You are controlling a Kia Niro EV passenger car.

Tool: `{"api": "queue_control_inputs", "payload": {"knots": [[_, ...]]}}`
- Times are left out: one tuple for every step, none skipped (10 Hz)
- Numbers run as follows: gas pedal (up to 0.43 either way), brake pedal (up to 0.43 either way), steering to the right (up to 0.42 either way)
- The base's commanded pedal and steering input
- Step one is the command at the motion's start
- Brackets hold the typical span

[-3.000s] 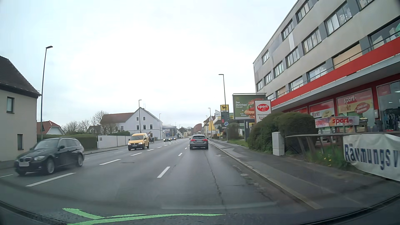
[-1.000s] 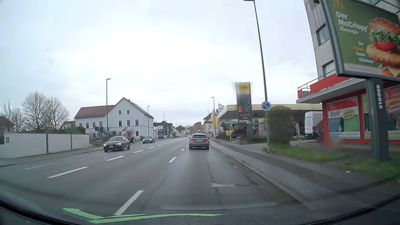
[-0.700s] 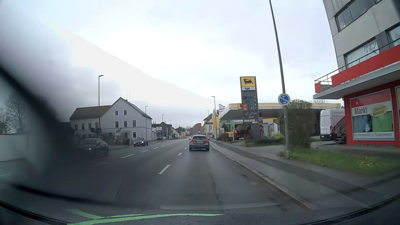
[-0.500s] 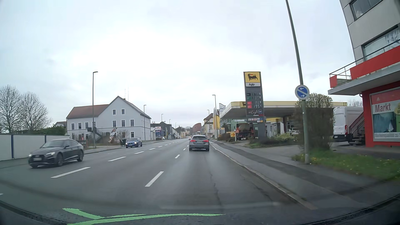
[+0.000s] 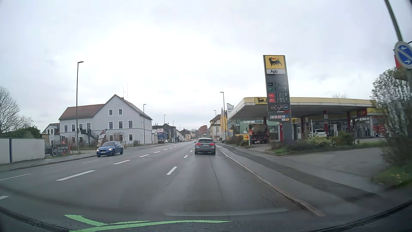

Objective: Follow the waypoints while adhering to traffic rules and regulations

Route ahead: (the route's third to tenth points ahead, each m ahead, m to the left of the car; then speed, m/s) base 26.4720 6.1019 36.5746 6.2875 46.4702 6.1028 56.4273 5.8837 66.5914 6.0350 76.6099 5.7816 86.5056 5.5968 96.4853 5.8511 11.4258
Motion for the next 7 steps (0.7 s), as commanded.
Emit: {"api": "queue_control_inputs", "payload": {"knots": [[0.110,0.000,-0.002],[0.110,0.000,-0.002],[0.110,0.000,-0.002],[0.110,0.000,-0.002],[0.110,0.000,-0.002],[0.110,0.000,-0.004],[0.110,0.000,-0.004]]}}
